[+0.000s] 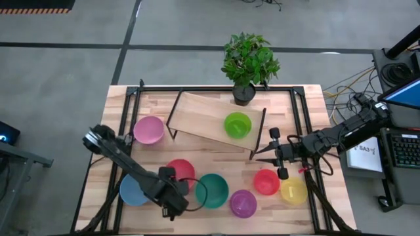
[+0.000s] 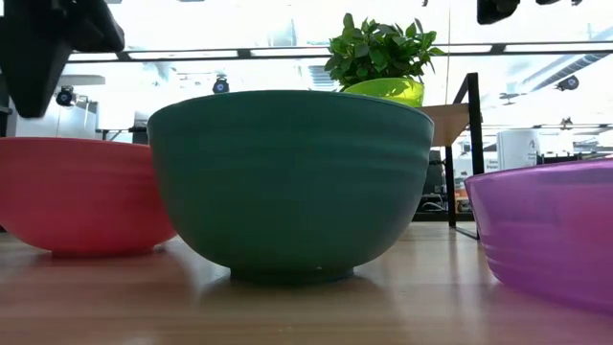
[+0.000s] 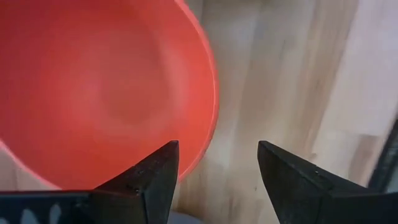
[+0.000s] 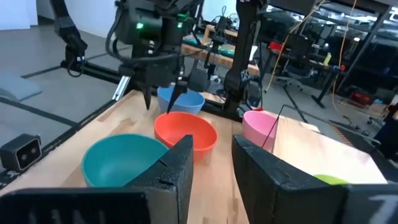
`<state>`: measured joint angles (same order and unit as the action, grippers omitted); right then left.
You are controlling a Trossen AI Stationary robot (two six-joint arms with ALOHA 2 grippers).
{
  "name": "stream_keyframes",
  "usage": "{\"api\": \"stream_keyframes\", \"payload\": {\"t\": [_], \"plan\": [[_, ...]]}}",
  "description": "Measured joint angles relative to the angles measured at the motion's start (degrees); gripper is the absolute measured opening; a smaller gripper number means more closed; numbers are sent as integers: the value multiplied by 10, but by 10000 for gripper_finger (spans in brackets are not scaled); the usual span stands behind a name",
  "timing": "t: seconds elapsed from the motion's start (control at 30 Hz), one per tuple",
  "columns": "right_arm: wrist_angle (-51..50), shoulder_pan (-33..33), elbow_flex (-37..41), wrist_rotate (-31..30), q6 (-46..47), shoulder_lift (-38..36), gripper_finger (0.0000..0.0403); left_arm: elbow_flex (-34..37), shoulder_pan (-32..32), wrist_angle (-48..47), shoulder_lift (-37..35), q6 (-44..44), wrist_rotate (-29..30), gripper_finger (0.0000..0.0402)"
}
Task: Place and stack bowls onto a shelf
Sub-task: Put the orange bowl on the shelf
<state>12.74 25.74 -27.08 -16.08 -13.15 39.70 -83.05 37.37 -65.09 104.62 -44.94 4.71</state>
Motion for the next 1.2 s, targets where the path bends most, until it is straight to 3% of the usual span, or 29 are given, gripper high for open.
{"api": "stream_keyframes", "payload": {"t": [0.47, 0.77, 1.07, 1.2], "plan": [[-3, 0, -7, 0, -36, -6, 101, 6, 1, 6, 34, 11, 49, 149], [-4, 0, -7, 0, -35, -7, 94, 31, 1, 50, 33, 9, 49, 87], [-5, 0, -7, 0, -34, -6, 95, 51, 1, 64, 33, -5, 37, 69], [-5, 0, -7, 0, -35, -6, 90, 51, 3, 64, 33, 6, 23, 17]]}}
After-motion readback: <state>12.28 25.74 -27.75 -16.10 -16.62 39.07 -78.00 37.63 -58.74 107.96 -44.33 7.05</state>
